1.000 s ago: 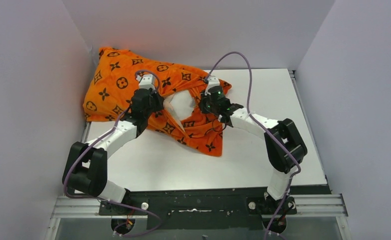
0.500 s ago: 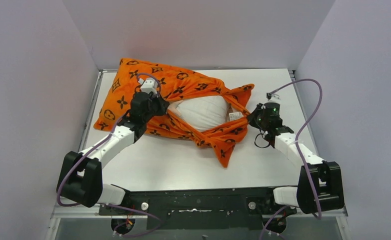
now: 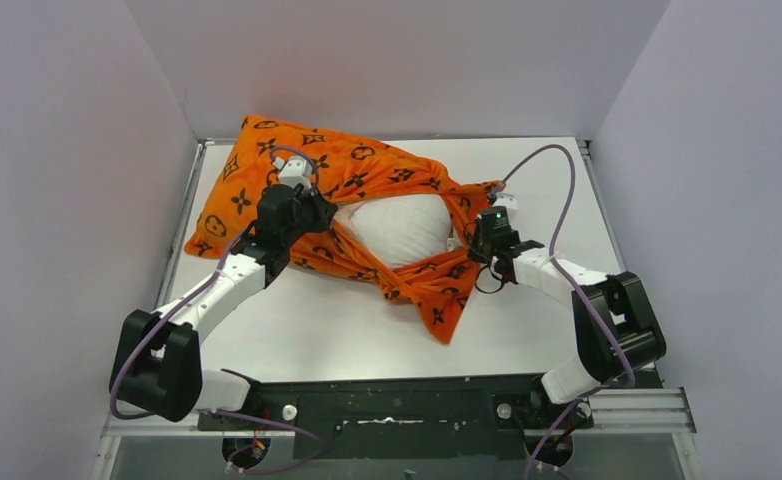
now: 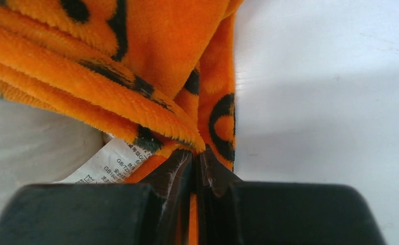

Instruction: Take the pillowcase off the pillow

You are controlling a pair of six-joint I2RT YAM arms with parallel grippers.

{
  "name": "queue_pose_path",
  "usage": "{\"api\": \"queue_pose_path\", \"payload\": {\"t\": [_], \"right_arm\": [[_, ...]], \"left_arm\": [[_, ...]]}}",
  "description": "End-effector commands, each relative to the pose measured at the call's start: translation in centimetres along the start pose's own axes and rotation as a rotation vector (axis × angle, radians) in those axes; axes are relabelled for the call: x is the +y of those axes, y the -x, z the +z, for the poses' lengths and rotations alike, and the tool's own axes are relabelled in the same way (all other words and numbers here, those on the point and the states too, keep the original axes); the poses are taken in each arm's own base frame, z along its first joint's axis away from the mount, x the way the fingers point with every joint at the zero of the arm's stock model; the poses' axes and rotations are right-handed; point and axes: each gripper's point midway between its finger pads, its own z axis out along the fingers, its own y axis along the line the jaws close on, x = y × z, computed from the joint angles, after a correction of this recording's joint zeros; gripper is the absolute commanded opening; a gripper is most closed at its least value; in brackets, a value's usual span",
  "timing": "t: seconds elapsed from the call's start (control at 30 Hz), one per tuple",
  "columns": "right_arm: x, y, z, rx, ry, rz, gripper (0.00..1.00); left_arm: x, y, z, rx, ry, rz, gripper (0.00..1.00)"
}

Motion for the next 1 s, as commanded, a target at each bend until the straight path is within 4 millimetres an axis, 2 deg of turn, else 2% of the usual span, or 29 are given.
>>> {"api": "queue_pose_path", "payload": {"t": [0.0,0.03,0.1,0.17,0.3,0.43,0.53,0.6,0.73,0.87,0.97], "right_arm": [[1.3,2.1,-0.9,-0.058,-0.003,-0.086,0.08],[2.3,2.5,-1.2,-0.059,0.038,-0.105,0.17],[4.2,3.2,-1.8,-0.049,0.117,-0.139,0.43],[5.5,4.2,-2.6,-0.055,0.141,-0.159,0.57],[7.2,7.9,-5.6,-0.154,0.139,-0.160,0.64],[10.2,12.0,-9.9,-0.289,0.249,-0.128,0.72],[13.1,13.3,-12.3,-0.342,0.326,-0.145,0.82],[14.8,13.3,-12.4,-0.323,0.402,-0.135,0.85],[16.9,11.3,-10.3,-0.215,0.473,-0.103,0.86],[16.6,9.3,-8.0,-0.115,0.509,-0.007,0.86],[14.8,8.4,-6.1,-0.034,0.546,0.130,0.86]], "left_arm": [[0.5,2.8,-1.2,-0.086,0.017,0.004,0.00],[0.3,2.8,-1.1,-0.086,0.008,0.003,0.00],[0.0,2.9,-1.1,-0.088,-0.007,-0.003,0.00],[-0.4,3.0,-1.1,-0.090,-0.027,-0.010,0.00],[-1.2,3.1,-0.9,-0.092,-0.057,-0.015,0.00],[-1.4,2.7,-0.5,-0.083,-0.062,-0.002,0.00],[-1.3,2.4,-0.3,-0.076,-0.059,0.007,0.00],[-1.4,2.4,-0.3,-0.077,-0.063,0.008,0.00],[-1.5,2.2,-0.2,-0.074,-0.067,0.005,0.00],[-1.6,2.0,-0.4,-0.072,-0.070,0.006,0.00],[-1.8,1.9,-0.4,-0.073,-0.076,0.006,0.00]]}}
